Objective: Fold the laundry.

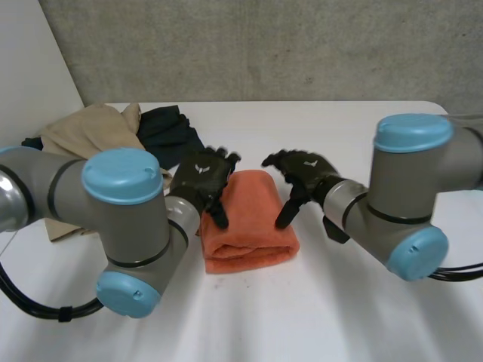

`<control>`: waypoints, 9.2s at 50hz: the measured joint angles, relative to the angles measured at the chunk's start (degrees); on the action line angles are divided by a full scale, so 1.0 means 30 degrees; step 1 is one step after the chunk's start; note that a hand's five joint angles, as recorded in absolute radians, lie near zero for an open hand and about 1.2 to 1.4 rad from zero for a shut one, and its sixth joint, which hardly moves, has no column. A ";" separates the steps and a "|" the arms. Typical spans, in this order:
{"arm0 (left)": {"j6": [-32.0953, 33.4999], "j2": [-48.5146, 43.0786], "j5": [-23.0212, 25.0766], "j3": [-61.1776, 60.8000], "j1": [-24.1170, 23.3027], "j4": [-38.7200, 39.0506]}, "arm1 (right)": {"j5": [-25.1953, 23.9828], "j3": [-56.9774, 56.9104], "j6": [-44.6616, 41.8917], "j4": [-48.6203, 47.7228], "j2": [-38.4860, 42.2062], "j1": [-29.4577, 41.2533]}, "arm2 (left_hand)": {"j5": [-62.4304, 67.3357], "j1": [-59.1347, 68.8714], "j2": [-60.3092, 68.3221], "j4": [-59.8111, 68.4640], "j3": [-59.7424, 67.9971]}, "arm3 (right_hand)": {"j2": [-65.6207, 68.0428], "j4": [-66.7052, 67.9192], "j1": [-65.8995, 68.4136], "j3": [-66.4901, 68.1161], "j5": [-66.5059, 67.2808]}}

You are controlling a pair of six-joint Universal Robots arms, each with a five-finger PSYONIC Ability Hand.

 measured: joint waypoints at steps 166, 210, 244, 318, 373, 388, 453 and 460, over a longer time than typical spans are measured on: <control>-0.0837 0.7220 1.1464 -0.1564 0.2370 -0.3246 | -0.8246 -0.0355 -0.7533 -1.4004 0.3426 -1.7824 | 0.0000 0.0006 0.0000 0.0000 0.0000 | 0.1787 0.1804 0.0986 0.2156 0.1967; -0.0865 0.8563 1.1132 -0.1661 0.2835 -0.2600 | -0.2018 0.6063 -0.4419 -1.2461 -1.0219 -1.4674 | -0.0002 0.0000 0.0000 0.0000 -0.0002 | 0.0044 0.0041 0.0043 0.0009 -0.0006; 1.0022 -0.8190 0.9501 0.9012 1.2774 0.2991 | -0.2073 1.4782 -1.0554 -1.3099 -0.6981 -0.3626 | 1.1135 1.4185 1.2661 1.2700 1.2421 | 0.0043 0.0041 0.0041 -0.0006 -0.0006; -0.0704 0.3571 0.1488 -0.4650 0.4842 -0.2562 | -0.3036 0.3885 -1.7765 0.3047 -0.3895 -0.7809 | 0.0130 0.0583 0.0357 0.0360 0.0369 | 0.0041 0.0041 0.0041 -0.0006 -0.0006; -0.0805 0.1596 0.2341 0.2539 0.5224 -0.2871 | -1.0613 1.2996 -2.1451 1.3540 -0.7348 -0.9090 | 1.7808 1.8374 1.8920 1.8969 1.8680 | 0.7436 0.7746 0.5153 0.7447 0.7019; -0.0166 0.2252 0.2386 0.3360 0.4496 -0.2857 | -0.7511 0.7164 -1.9085 1.3549 -0.8777 -1.0077 | 1.7808 1.8374 1.8920 1.8970 1.8683 | 0.2162 0.2666 0.1581 0.1518 0.1758; 0.3471 0.7780 0.2525 -0.0627 0.0818 -0.2703 | -0.3302 -1.5539 -0.8853 0.0984 1.0564 -0.2399 | 1.7808 1.8374 1.8949 1.9042 1.8720 | 1.8133 1.7753 1.4864 1.8232 1.6945; 0.4491 0.6215 0.2443 0.1871 0.1436 -0.0658 | 0.0070 -1.5310 -0.7624 -0.4014 0.7879 -0.2431 | 1.7808 1.8374 1.8975 1.9050 1.8746 | 1.8216 1.8130 1.4927 1.8558 1.7089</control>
